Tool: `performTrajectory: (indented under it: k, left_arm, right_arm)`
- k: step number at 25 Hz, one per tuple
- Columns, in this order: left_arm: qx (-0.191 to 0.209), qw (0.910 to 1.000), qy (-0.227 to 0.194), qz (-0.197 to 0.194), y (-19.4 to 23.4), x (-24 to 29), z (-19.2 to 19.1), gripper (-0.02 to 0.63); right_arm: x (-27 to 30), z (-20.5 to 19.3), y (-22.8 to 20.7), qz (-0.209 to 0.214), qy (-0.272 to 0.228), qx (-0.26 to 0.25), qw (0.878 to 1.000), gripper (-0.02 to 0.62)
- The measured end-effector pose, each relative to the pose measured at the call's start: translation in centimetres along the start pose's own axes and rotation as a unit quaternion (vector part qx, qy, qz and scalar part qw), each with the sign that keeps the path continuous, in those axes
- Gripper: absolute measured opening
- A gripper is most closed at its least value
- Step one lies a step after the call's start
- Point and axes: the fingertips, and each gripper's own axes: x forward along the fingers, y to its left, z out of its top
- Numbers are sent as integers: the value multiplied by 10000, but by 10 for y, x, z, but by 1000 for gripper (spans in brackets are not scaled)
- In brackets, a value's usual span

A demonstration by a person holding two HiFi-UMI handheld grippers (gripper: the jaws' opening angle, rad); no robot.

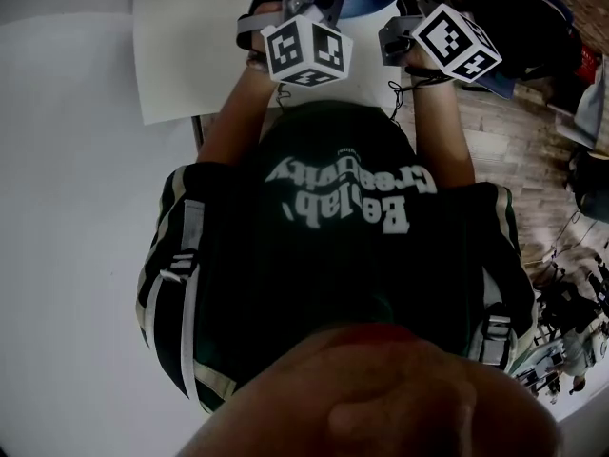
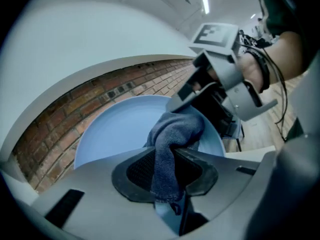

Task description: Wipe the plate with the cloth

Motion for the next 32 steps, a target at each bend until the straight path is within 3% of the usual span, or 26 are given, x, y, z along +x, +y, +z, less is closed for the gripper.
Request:
performTrajectory:
  k: [4,8,16,19,23,32]
  left_arm:
    - [133,9996,88,-220,-34,-9,-16,100]
    - [266,9995,138,-140,-32,-7,-19,100]
    - [312,9981,260,462,39,37,15,100]
    - [317,9962,274,762,57,51,13,100]
    - [259,9938,314,1038,80,36,3,100]
    - [177,9975,350,583,34,49,-1,100]
  right_arm:
    - [-6,1,-3,-43,-175,15,9998,17]
    - [-7,3,-2,-18,-178,-70,9998,17]
    - [2,13,-15,124,203,-177,9996,16]
    - [0,-8,-28,192,406,-255,9987,16]
    - [-10,-33,-13,281,546,-189,9979,15]
    - [-5,9,-51,-138,89,-48,9999,17]
